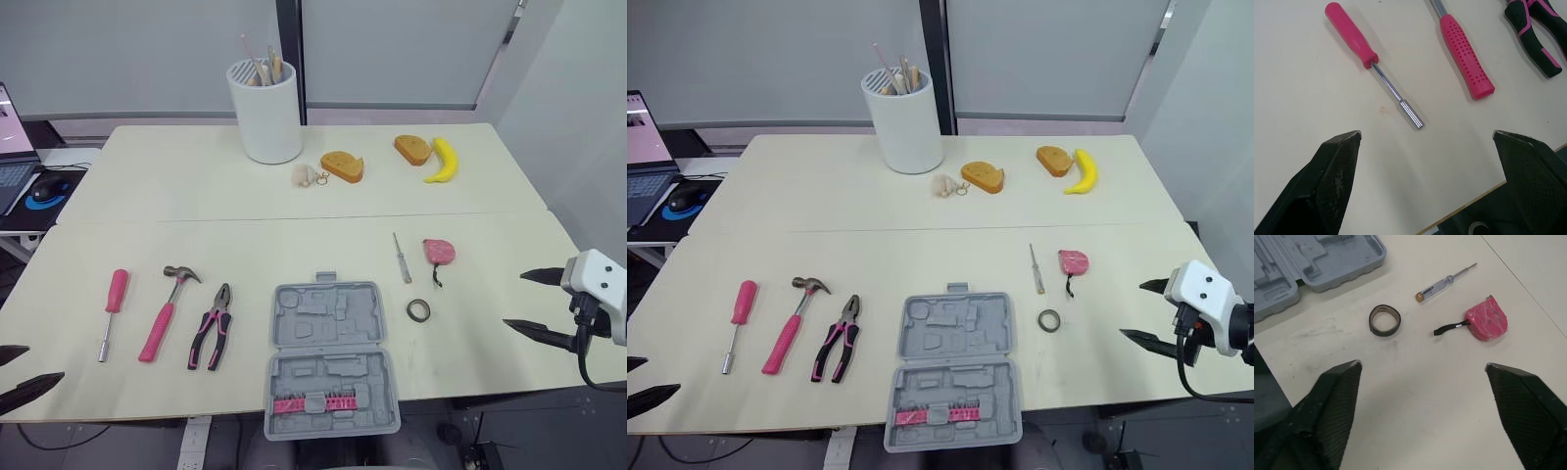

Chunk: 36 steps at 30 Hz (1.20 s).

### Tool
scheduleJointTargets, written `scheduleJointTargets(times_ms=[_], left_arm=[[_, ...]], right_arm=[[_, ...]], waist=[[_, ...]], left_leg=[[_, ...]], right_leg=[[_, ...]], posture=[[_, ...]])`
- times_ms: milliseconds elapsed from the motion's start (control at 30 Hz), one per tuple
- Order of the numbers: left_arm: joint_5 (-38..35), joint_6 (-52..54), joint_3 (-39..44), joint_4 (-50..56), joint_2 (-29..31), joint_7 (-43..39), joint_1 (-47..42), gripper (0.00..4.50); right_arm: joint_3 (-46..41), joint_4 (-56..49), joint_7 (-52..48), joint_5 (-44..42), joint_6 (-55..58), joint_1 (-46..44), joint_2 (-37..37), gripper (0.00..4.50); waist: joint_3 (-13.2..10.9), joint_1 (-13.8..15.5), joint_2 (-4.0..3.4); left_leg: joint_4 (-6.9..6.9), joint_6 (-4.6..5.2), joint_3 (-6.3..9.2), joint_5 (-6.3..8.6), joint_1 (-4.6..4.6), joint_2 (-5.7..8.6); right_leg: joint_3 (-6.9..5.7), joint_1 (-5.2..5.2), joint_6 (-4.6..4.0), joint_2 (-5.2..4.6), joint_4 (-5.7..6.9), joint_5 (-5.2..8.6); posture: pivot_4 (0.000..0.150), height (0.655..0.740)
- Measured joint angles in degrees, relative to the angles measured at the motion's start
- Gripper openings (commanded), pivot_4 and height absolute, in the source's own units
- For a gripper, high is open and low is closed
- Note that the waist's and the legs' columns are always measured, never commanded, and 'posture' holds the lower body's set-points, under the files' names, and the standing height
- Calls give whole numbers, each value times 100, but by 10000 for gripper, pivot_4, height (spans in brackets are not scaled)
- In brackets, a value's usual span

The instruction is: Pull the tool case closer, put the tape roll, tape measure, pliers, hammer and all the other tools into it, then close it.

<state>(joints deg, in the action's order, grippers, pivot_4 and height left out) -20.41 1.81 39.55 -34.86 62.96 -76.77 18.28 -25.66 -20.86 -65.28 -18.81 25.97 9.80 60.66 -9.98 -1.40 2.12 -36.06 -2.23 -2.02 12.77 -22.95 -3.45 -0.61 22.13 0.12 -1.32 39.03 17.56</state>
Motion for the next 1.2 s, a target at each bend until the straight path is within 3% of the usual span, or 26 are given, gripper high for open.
scheduleJointTargets(times_ms=[367, 633, 767, 900, 1033, 1200], left_arm=[[-26, 92, -5, 467, -87, 95, 6, 45000], [-498, 661, -590, 2983, -536, 24, -31, 45000], [-893, 1125, -1211, 4440, -610, 148, -503, 45000], [-994, 1442, -1875, 4945, -623, 230, -1009, 45000], [-1000, 1582, -2475, 5082, -650, 205, -1540, 45000], [-1211, 1887, -3226, 5661, -767, 101, -2158, 45000]], right_arm=[[77, 45, 89, 16, -287, -144, -36, 44752], [675, -208, 517, 245, -519, -142, -389, 44752], [1225, -523, 936, 441, -412, -81, -748, 44752], [1897, -524, 1384, 720, -239, -191, -1138, 44752], [2529, -298, 1762, 1100, -131, -589, -1498, 35860], [3269, 255, 2172, 1544, -25, -1115, -1968, 35860]], waist=[[1, -4, 1], [3, -1, 4], [3, 6, 4], [2, -25, -1], [3, -41, 0], [2, -13, -2]], left_leg=[[0, 0, -4, 0, 0, -3], [-2, -1, -3, -1, -2, -3], [-5, -2, 3, -1, 0, -3], [-6, -3, -1, -2, 3, -3], [-8, -3, 4, -2, 3, -9], [-10, -3, 3, -2, -2, -8]], right_leg=[[3, 0, -1, 3, 0, -1], [8, -5, -1, 8, 1, -3], [13, -10, 4, 19, 3, -2], [25, -8, 12, 29, 8, 1], [26, -7, 12, 47, 9, 0], [34, -6, 3, 74, 9, -5]], posture=[[1500, 7337], [1500, 7337], [1500, 7337], [1500, 7337], [1500, 7337], [1500, 7337]])
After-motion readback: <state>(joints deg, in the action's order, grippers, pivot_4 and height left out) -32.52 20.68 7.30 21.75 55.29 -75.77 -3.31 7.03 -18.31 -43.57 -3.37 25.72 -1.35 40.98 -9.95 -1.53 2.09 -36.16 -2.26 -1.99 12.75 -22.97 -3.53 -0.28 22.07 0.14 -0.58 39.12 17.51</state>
